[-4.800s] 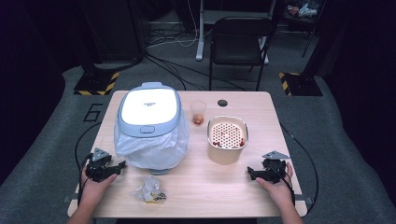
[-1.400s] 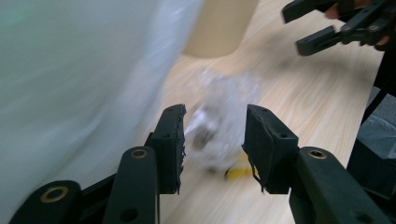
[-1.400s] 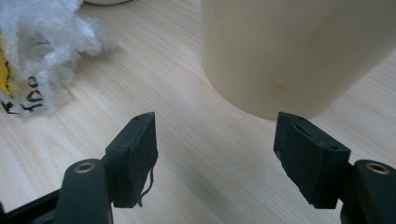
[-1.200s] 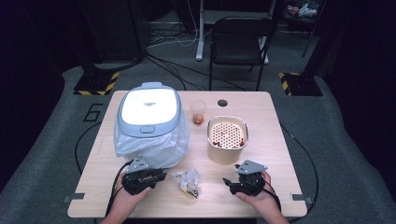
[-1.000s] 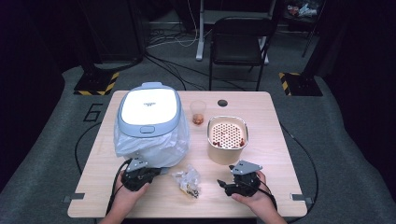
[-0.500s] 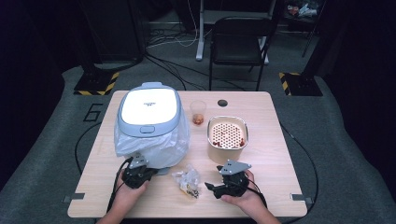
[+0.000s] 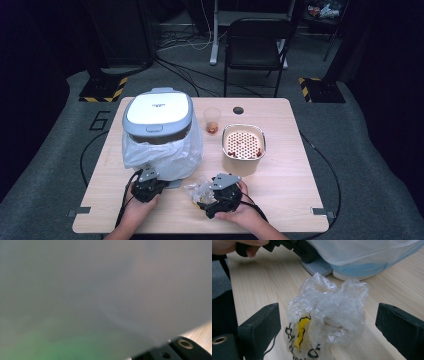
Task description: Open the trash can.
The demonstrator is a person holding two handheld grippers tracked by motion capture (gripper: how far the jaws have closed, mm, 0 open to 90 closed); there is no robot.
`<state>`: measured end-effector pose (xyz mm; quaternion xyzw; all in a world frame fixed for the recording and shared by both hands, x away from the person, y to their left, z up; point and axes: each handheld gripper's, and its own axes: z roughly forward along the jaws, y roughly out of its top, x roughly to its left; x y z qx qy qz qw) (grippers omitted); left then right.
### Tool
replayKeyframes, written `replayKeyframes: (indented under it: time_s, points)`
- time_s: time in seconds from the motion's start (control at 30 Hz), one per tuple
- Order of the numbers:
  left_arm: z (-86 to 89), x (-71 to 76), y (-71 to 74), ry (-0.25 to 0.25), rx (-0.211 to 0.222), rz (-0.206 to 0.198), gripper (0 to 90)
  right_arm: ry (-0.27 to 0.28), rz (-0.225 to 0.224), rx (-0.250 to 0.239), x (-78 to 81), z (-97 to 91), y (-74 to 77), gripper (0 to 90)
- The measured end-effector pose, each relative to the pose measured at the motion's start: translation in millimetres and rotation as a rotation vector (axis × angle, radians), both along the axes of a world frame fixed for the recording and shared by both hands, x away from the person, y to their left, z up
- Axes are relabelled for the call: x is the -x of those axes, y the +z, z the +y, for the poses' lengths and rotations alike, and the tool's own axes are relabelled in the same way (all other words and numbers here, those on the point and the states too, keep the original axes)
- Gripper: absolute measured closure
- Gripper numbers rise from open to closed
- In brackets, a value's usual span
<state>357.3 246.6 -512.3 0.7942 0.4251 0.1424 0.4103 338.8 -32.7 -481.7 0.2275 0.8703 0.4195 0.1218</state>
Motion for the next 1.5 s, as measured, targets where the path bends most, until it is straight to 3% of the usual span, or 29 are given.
replayKeyframes:
  time_s: [0.1, 0.17, 0.23, 0.27, 0.3, 0.33, 0.37, 0.47, 0.67, 0.87, 0.9, 0.93, 1.17, 1.3, 1.5]
  points:
    - [-1.4, -0.3, -4.0, -0.002, -0.024, 0.003, 90.0, 0.017, -0.003, 0.025, -0.7, 9.6, -5.6, 5.5]
    - [-1.9, -0.7, -4.5, -0.017, -0.036, -0.018, 90.0, 0.022, -0.024, 0.051, -1.8, 14.3, -9.9, 9.5]
    - [-1.3, -1.7, -4.6, -0.014, -0.033, -0.01, 90.0, 0.034, -0.027, 0.071, -4.9, 17.9, -18.3, 21.2]
    - [-0.4, -2.3, -4.3, -0.019, -0.032, -0.003, 90.0, 0.034, -0.027, 0.071, -4.9, 17.9, -18.3, 21.2]
    - [0.2, -2.9, -4.8, -0.016, -0.023, -0.002, 90.0, 0.03, -0.02, 0.073, -5.6, 18.5, -20.7, 29.1]
    - [0.2, -2.8, -4.8, -0.016, -0.023, -0.001, 90.0, 0.032, -0.002, 0.078, -9.1, 18.4, -27.5, 35.7]
    - [-0.5, -2.5, -4.9, -0.016, -0.024, -0.004, 90.0, 0.032, -0.002, 0.078, -9.1, 18.4, -27.5, 35.7]
    - [-0.2, -2.9, -4.7, -0.011, -0.023, 0.002, 90.0, 0.033, 0.043, 0.07, -14.3, 15.7, -34.3, 53.0]
    - [0.4, -2.9, -4.9, 0.0, -0.008, 0.019, 90.0, 0.063, 0.068, 0.074, -15.1, 15.0, -32.9, 68.7]
    - [0.2, -2.8, -5.4, 0.004, -0.004, 0.016, 90.0, 0.069, 0.091, 0.06, -16.6, 11.2, -27.3, 71.1]
    - [0.3, -2.7, -5.0, 0.003, -0.007, 0.019, 90.0, 0.042, 0.138, 0.056, -13.5, 11.2, -25.6, 71.2]
    - [0.3, -2.7, -5.1, 0.003, -0.007, 0.018, 90.0, 0.072, 0.088, 0.057, -17.0, 10.1, -25.0, 71.2]
    - [0.3, -3.2, -4.9, 0.005, -0.006, 0.021, 90.0, 0.081, 0.092, 0.034, -14.4, 2.6, -7.9, 71.8]
    - [0.6, -3.6, -4.9, 0.002, -0.008, 0.019, 90.0, 0.072, 0.081, 0.004, -12.6, -9.8, 14.9, 72.2]
    - [0.4, -3.4, -4.7, 0.003, -0.008, 0.022, 90.0, 0.059, 0.069, -0.007, -14.3, -19.9, 37.4, 72.2]
